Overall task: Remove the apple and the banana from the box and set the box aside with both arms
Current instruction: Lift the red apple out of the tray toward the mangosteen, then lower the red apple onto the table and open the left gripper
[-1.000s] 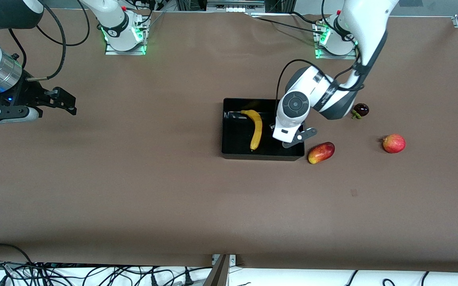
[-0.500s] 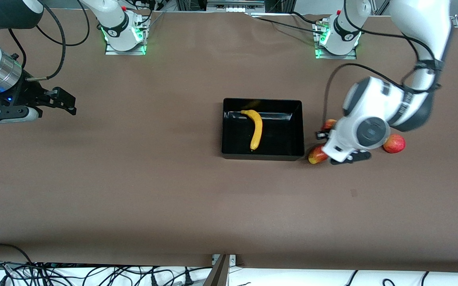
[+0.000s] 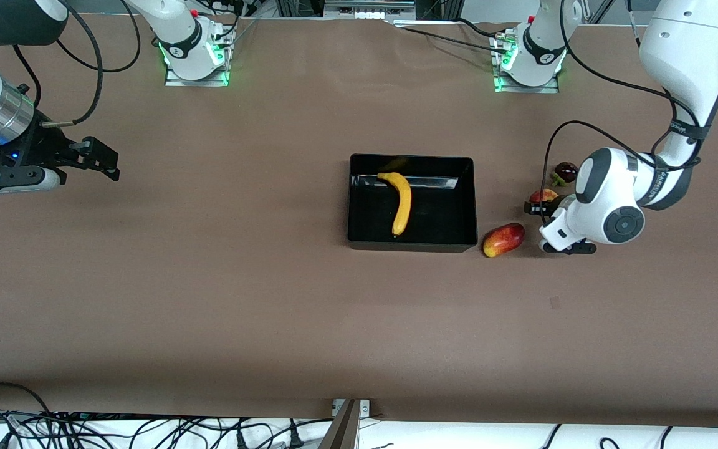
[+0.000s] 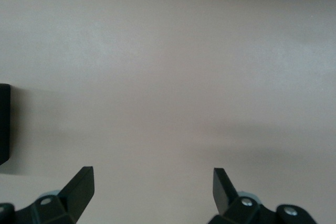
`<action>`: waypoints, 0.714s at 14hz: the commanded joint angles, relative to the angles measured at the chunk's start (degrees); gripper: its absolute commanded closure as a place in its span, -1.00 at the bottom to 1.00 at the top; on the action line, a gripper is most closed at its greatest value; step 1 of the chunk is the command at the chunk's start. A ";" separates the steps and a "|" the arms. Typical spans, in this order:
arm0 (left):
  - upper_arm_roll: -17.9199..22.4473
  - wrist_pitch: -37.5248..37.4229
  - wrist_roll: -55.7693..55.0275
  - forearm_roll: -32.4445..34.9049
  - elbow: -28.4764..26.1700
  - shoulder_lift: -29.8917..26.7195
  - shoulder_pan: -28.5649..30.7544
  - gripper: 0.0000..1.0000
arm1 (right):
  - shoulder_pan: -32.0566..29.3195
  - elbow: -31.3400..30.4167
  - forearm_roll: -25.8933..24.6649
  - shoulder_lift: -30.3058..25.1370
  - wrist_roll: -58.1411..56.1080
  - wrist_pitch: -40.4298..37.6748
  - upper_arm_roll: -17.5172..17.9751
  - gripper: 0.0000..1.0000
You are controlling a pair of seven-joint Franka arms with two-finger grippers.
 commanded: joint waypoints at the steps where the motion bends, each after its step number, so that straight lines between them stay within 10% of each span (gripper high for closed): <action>1: -1.08 3.34 0.98 0.98 -3.81 -2.24 0.69 -0.99 | -0.10 0.57 -0.18 -0.32 0.32 -0.86 -0.04 -1.00; 5: -1.95 -2.86 0.01 0.98 -0.93 -5.30 -0.10 -1.00 | -0.01 0.65 -0.09 -0.32 0.32 -0.77 0.13 -1.00; 10: -13.01 -24.60 -1.04 0.10 18.93 -6.19 -0.63 -1.00 | -0.10 0.65 -0.09 -0.32 0.32 -0.86 0.05 -1.00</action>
